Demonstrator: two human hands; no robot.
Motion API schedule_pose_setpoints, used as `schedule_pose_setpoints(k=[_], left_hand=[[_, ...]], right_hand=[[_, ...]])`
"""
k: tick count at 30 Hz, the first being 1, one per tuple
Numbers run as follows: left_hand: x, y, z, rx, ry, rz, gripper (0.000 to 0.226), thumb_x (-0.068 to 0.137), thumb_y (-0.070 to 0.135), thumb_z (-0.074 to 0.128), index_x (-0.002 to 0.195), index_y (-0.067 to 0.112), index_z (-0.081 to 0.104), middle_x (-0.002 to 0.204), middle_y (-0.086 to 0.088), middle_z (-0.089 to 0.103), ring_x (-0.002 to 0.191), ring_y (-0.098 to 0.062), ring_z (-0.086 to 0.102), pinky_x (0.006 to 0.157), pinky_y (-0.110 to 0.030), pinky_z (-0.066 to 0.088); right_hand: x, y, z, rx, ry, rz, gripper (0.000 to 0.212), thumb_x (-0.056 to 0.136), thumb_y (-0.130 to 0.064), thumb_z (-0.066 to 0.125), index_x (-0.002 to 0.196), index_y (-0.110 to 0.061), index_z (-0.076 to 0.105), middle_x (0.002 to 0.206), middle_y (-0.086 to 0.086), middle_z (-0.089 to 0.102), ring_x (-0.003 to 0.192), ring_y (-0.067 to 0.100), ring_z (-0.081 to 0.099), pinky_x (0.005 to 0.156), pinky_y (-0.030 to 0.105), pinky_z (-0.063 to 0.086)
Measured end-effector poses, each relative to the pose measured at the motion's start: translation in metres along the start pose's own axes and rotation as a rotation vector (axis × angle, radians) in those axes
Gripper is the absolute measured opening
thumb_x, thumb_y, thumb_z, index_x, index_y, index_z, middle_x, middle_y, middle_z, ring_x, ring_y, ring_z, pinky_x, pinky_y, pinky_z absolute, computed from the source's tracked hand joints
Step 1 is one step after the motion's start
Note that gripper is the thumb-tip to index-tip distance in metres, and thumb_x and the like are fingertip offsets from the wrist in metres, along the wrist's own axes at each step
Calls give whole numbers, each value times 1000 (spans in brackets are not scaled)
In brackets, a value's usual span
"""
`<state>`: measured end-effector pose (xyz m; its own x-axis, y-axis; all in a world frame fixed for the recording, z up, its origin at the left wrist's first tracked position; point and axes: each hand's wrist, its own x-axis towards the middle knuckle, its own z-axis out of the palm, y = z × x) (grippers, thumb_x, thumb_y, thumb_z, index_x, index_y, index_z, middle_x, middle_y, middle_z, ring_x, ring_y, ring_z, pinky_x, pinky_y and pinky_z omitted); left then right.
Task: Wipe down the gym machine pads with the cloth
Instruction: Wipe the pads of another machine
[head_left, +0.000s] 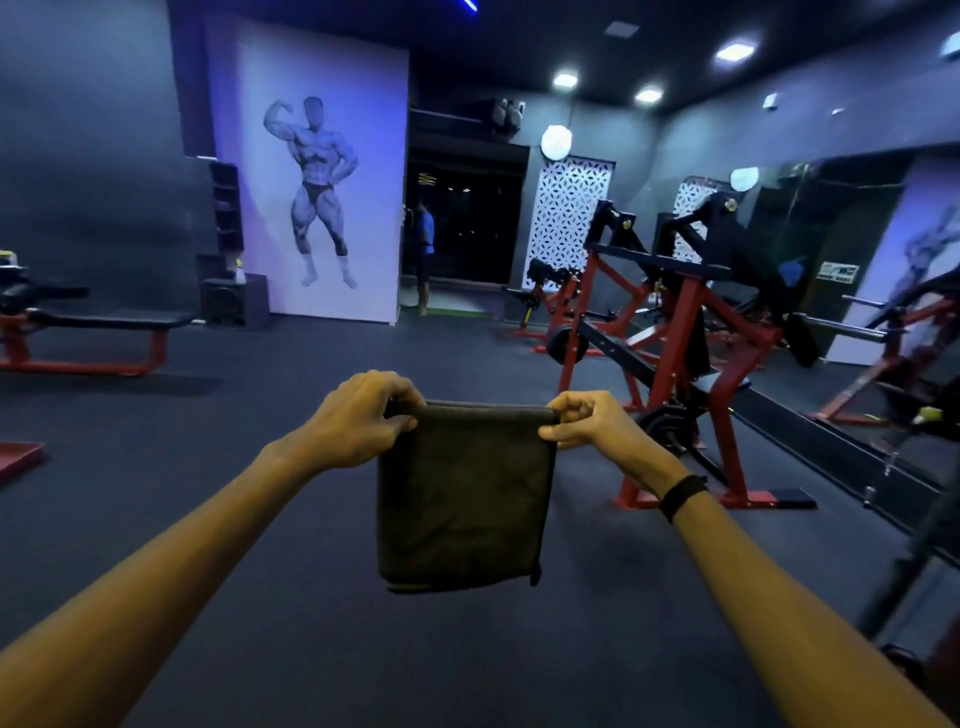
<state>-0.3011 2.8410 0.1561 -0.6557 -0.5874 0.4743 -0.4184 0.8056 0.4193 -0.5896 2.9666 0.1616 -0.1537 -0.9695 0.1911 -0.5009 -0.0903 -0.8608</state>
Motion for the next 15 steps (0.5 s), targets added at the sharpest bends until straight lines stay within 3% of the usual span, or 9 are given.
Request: schedule_pose_setpoints(k=[3,5,9,12,15], left_hand=[[63,-43,30,-31,-54,57,16,88,7,71,96,21,71,93,9,66,89,-10,61,83,-46,55],[107,-65,46,-68,-68,83,15,88,7,70,97,19,71,95,6,66,90,-11,61,83,-46,55],[193,-96,72,-106,-144,150,16,88,8,71,98,21,69,100,4,65,93,-13,59,85,-45,54],[263,-114,98,-167,-156,205,18,88,7,71,97,22,70,98,4,64,91,-13,59,82,-43,54],[306,-120,138,-212,-200,230,20,87,6,70,95,24,69,98,4,64,90,-13,59,82,-41,54]], right_hand=[[50,28,-12,-22,55,29,11,86,-3,73,92,-11,67,87,8,72,89,19,69,93,43,56],[84,39,-24,-32,90,60,13,86,0,72,89,-11,66,80,2,71,83,14,68,90,38,57],[141,52,-58,-113,146,141,13,86,2,72,94,-3,63,62,-10,66,63,-2,62,66,17,51],[176,78,-82,-129,264,159,13,87,5,70,98,3,63,71,-5,66,64,-3,63,64,13,50],[188,106,-99,-175,333,219,16,86,3,72,100,6,65,83,9,67,73,7,66,72,20,55]])
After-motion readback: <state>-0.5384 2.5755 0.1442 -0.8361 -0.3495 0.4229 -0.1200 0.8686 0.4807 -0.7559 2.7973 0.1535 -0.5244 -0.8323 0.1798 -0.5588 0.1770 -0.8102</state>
